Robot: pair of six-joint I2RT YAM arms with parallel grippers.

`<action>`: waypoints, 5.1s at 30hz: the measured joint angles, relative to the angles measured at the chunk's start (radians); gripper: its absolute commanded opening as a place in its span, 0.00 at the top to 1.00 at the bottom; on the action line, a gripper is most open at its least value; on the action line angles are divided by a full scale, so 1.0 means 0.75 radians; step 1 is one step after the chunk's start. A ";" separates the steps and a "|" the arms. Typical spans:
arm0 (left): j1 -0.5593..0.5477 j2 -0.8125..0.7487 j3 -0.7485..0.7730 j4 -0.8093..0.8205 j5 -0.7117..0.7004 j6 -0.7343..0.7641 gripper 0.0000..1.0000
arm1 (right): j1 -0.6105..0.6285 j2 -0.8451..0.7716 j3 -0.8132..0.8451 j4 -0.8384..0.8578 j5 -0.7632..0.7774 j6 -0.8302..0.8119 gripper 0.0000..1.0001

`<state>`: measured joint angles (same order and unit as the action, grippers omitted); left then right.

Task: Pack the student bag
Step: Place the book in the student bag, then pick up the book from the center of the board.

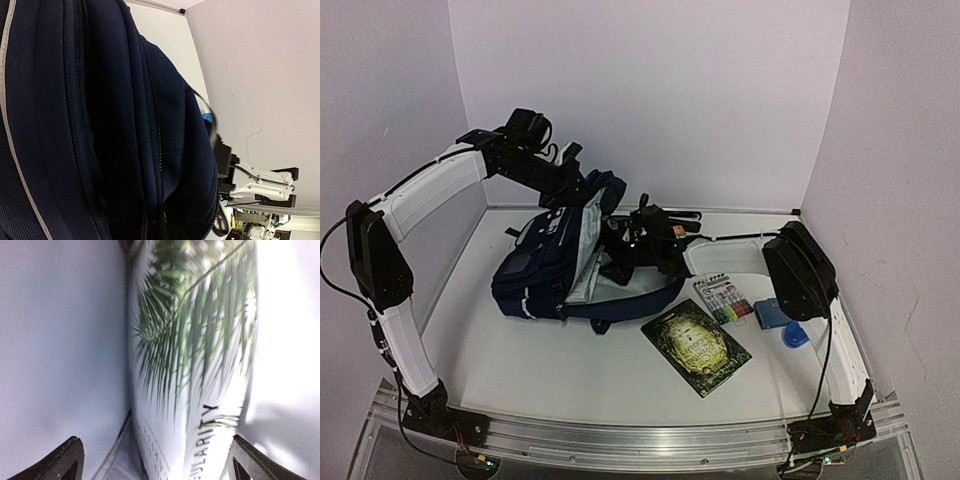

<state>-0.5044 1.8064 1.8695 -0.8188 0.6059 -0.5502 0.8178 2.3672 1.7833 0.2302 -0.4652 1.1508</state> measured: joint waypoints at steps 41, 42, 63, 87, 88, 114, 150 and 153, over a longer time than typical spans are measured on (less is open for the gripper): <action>0.101 -0.099 -0.338 0.058 -0.219 0.037 1.00 | -0.192 -0.292 -0.270 -0.075 -0.244 -0.451 0.13; 0.103 -0.089 -0.345 0.058 -0.232 0.038 1.00 | -0.214 -0.326 -0.286 -0.112 -0.244 -0.492 0.13; 0.075 -0.026 -0.398 -0.005 -0.319 0.153 0.43 | -0.555 -0.472 -0.236 -0.895 -0.133 -1.298 0.11; -0.086 0.779 0.222 0.359 -0.253 -0.205 0.43 | -0.627 0.018 0.141 -0.919 -0.218 -1.278 0.19; -0.088 0.799 0.248 0.368 -0.246 -0.211 0.42 | -0.625 0.018 0.134 -0.914 -0.239 -1.263 0.19; -0.097 0.907 0.254 0.578 -0.049 -0.266 0.76 | -0.514 0.018 0.038 -0.816 -0.336 -1.088 0.25; -0.020 0.452 -0.010 1.073 0.288 -0.562 1.00 | -0.632 -0.374 -0.167 -0.322 -0.792 -0.507 0.12; -0.028 0.419 -0.045 1.101 0.323 -0.582 1.00 | -0.632 -0.374 -0.166 -0.209 -0.808 -0.396 0.30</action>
<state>-0.5254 2.1205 1.8357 0.0070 0.8483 -0.9869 0.3435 2.0865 1.6588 0.0738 -1.0713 0.8540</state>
